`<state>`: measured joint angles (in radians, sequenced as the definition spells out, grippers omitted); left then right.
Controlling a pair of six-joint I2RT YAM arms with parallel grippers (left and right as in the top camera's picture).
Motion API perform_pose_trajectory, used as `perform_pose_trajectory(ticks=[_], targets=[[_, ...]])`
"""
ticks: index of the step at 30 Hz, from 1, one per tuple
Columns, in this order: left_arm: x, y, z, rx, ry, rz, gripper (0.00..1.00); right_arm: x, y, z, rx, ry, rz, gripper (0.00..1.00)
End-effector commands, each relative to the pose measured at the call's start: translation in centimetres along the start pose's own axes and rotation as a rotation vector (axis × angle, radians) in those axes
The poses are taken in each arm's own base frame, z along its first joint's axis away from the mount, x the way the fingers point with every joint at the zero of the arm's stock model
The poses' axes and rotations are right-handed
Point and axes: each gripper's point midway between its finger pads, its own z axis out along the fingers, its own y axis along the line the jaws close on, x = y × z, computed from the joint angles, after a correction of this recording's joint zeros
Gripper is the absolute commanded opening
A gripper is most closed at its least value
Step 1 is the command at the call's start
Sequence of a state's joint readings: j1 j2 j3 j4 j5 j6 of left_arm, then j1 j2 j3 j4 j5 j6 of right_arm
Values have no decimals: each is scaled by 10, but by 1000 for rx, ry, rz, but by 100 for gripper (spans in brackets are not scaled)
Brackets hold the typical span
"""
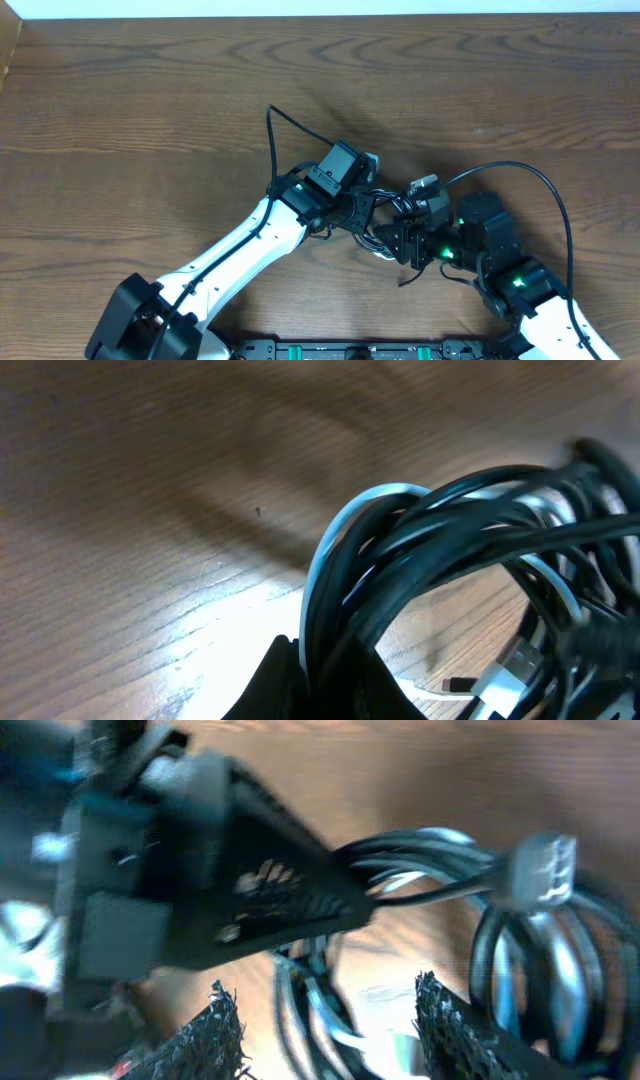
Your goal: Untangle cables
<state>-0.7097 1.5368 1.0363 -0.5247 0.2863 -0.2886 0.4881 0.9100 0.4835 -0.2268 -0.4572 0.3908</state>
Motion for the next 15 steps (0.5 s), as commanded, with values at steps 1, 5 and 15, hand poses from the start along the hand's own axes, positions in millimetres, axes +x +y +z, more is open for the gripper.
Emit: perform_pose_trajectory(ticks=[1, 5, 15], targets=[[-8, -8, -9, 26, -20, 4, 8, -17, -16, -3, 116, -73, -9, 56], [-7, -8, -9, 26, -20, 4, 8, -21, -18, -3, 131, -93, -14, 56], [-8, -8, -9, 26, -20, 4, 8, -6, -31, 4, 174, -25, 16, 59]])
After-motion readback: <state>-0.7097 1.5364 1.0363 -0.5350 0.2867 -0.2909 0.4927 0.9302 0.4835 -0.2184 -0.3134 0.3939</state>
